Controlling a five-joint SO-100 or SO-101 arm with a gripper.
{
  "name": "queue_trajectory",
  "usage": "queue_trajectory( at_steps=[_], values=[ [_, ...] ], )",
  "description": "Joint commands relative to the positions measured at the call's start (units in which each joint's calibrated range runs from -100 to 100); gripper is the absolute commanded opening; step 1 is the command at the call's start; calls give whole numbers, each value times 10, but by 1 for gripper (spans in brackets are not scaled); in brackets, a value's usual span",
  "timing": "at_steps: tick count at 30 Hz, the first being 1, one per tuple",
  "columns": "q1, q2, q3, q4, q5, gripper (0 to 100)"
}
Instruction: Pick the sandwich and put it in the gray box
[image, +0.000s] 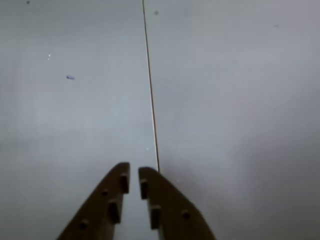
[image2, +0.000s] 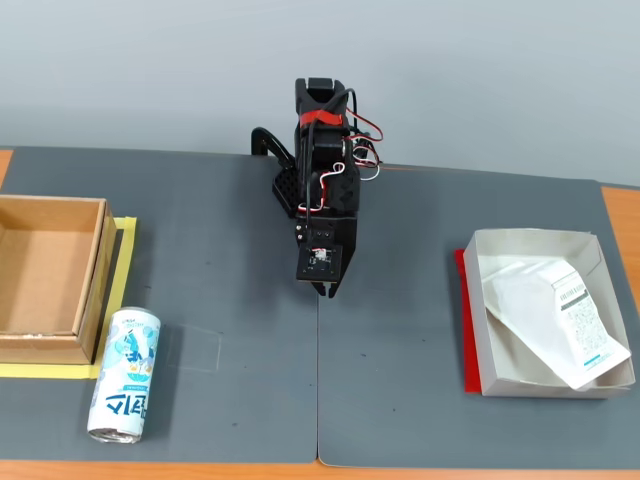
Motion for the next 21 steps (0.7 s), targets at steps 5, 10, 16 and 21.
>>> queue_trajectory(
  at_steps=[5,10,16,21],
  values=[
    [5,-6,-3,3,2,2],
    [4,-6,-3,-1,2,2],
    [4,-6,-2,-2,2,2],
    [4,-6,-2,-2,2,2]
  ],
)
